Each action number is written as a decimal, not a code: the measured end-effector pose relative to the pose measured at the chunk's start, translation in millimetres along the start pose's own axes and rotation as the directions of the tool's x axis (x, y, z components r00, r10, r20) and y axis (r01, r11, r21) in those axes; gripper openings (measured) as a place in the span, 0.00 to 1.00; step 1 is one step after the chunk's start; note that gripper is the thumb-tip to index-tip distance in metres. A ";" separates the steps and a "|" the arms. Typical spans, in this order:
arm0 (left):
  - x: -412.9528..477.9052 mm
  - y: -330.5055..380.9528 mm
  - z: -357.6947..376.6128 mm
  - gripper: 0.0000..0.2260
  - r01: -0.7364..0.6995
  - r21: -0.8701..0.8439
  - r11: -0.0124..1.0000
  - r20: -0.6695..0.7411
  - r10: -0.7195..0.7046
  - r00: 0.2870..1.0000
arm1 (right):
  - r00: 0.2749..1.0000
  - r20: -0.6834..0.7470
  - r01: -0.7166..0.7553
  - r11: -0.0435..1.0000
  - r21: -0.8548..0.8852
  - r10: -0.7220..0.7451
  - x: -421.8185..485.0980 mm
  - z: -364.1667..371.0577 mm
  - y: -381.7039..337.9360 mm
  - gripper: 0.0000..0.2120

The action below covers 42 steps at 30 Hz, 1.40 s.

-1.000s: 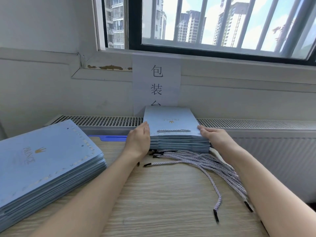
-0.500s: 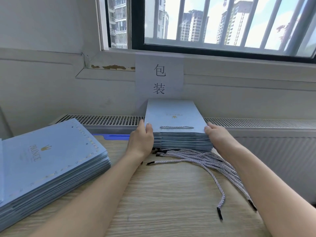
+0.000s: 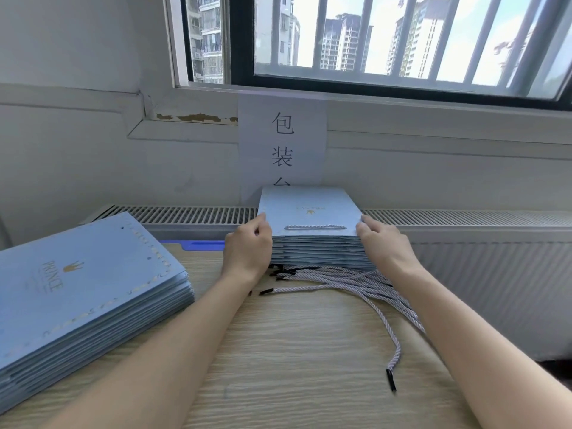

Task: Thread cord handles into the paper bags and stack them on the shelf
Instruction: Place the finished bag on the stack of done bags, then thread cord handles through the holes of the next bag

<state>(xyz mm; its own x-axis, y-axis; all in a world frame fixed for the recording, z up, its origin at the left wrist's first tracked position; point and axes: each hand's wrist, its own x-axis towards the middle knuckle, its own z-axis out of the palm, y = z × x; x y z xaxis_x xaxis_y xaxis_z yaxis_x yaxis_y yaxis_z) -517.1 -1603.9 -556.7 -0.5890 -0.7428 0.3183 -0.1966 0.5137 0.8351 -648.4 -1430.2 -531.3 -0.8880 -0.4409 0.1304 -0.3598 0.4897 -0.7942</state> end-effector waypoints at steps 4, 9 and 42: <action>5.3 -7.2 -3.5 0.19 0.006 0.079 0.997 0.040 -0.009 0.999 | 1.000 0.008 -0.018 1.000 0.024 0.017 2.9 1.2 6.8 0.21; 5.6 -6.4 -0.5 0.16 -0.019 0.220 0.975 0.108 -0.005 0.994 | 0.999 0.025 -0.044 0.992 0.119 0.041 10.3 6.1 12.5 0.21; -109.8 3.2 -125.1 0.26 -0.004 0.829 0.559 -0.024 0.042 0.999 | 0.720 0.317 0.690 0.589 -0.421 -0.617 -84.3 61.3 -27.6 0.16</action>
<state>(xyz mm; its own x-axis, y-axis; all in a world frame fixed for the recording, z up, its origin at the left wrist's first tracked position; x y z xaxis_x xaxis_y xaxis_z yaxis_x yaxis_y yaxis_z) -355.0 -1574.5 -532.9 -0.5780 -0.7305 0.3638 -0.7575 0.6461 0.0937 -546.1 -1452.7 -556.8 -0.3268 -0.8583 0.3957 -0.9451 0.3008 -0.1281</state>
